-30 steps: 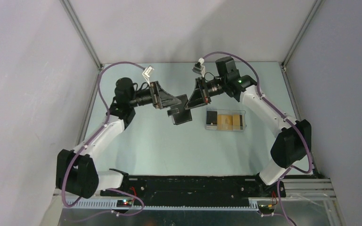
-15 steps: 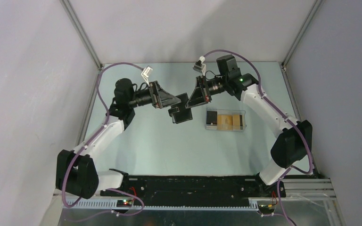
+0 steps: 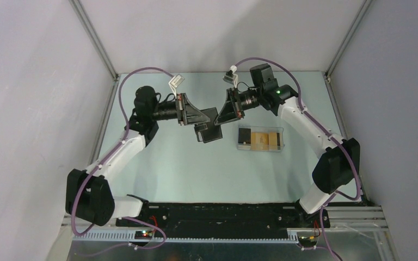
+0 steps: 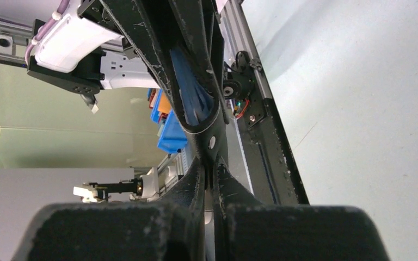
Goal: Put the credit cards into the card holder
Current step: Close the card holder at the center of the board.
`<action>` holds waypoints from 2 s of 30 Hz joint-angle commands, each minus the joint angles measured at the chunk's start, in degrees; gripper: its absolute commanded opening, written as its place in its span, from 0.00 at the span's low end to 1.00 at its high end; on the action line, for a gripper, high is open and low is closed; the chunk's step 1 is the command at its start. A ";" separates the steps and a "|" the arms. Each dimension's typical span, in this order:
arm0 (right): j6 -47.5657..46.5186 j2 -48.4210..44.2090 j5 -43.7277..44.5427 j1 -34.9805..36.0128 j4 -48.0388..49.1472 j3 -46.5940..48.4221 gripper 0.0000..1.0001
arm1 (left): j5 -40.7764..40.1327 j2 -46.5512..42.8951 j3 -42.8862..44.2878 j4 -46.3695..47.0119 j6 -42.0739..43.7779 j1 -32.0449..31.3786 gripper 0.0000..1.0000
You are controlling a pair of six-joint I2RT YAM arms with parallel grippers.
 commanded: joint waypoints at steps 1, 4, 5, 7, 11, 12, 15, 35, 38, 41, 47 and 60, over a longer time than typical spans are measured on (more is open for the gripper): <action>-0.58 -1.06 -3.49 -0.02 0.64 2.53 0.00 | 2.46 2.02 2.02 0.42 -0.87 -0.30 0.09; -0.60 -0.70 -1.17 -0.08 0.27 2.40 0.03 | 2.46 2.28 2.44 0.63 -1.85 -0.35 0.00; -0.55 -0.58 -0.32 -0.04 0.30 2.14 0.06 | 2.33 2.16 2.51 0.73 -1.92 -0.34 0.00; -0.18 -0.78 0.59 -0.14 1.29 1.55 0.21 | 1.92 1.51 2.85 0.89 -2.31 -0.38 0.00; 0.49 -2.45 1.01 -1.08 4.15 -0.94 0.56 | 1.66 -0.44 3.71 1.09 -3.11 -0.37 0.00; 0.70 -2.81 0.80 -1.27 4.91 -1.60 0.65 | 1.34 -1.13 3.92 1.07 -3.26 -0.34 0.00; 1.28 -4.47 -1.90 -2.06 9.03 -5.26 0.77 | 0.39 -3.30 4.45 1.13 -4.00 -0.40 0.00; 26.29 -1.19 -11.59 6.65 48.90 -10.17 0.38 | -2.33 -6.71 7.69 4.07 -8.08 -1.52 0.06; 25.56 -1.13 -10.53 7.04 47.14 -10.17 0.06 | -4.04 -7.47 7.72 4.16 -7.65 -1.49 0.13; 19.80 -3.04 -6.91 6.27 40.83 -10.17 0.00 | -6.79 -8.54 7.82 4.10 -7.14 -1.24 0.36; 3.16 -7.44 4.68 4.80 15.88 -6.20 0.00 | -15.63 -13.67 5.81 1.20 -2.50 -0.05 0.99; -3.09 -9.31 -13.65 0.48 9.76 -5.26 0.00 | -9.62 -17.07 7.32 -4.37 5.56 2.40 1.00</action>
